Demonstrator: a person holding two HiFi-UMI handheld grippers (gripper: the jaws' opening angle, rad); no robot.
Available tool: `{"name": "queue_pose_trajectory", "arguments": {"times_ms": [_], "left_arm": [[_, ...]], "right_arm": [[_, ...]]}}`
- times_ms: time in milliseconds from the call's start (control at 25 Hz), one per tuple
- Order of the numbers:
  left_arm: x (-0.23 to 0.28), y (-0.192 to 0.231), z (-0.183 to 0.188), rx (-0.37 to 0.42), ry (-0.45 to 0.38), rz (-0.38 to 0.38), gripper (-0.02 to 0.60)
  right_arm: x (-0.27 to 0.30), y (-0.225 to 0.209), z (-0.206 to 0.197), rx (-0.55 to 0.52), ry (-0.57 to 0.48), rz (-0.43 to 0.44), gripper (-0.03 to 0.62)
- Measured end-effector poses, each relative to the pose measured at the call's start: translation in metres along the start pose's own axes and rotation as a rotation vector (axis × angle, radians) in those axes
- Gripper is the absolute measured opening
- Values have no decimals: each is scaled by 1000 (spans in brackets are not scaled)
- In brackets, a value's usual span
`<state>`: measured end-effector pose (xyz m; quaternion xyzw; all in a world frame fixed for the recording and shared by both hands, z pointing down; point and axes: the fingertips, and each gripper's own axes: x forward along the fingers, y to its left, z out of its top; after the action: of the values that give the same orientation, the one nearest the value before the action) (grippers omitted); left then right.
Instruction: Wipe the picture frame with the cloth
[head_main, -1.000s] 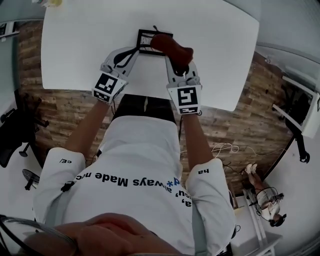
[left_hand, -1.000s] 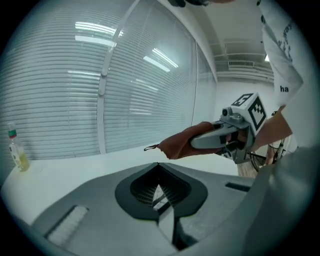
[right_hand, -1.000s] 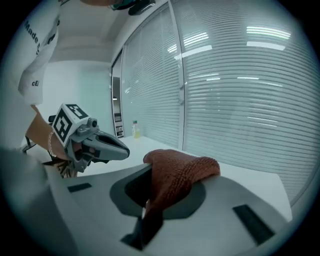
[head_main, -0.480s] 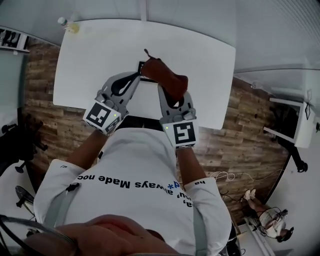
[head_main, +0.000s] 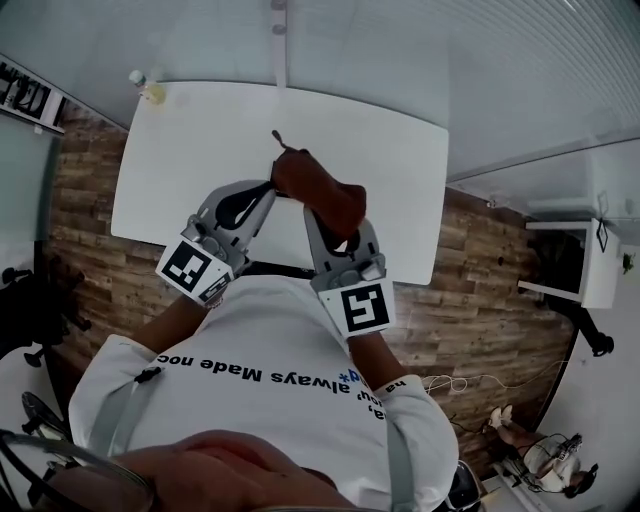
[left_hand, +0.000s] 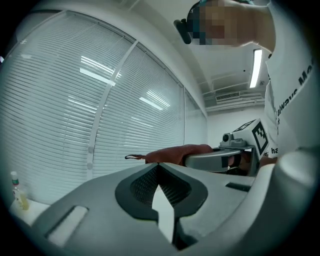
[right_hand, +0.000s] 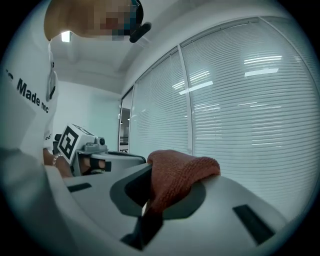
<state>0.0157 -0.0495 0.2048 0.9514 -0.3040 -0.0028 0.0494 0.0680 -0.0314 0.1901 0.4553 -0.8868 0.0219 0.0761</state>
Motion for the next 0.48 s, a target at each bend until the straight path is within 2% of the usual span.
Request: {"name": "queue_pose_trajectory", "arguments": {"times_ms": [480], "left_arm": [[3,-11,29,20,-47,-18,3]], "right_arm": [[-8,-1,29,1,-48,-7,31]]}}
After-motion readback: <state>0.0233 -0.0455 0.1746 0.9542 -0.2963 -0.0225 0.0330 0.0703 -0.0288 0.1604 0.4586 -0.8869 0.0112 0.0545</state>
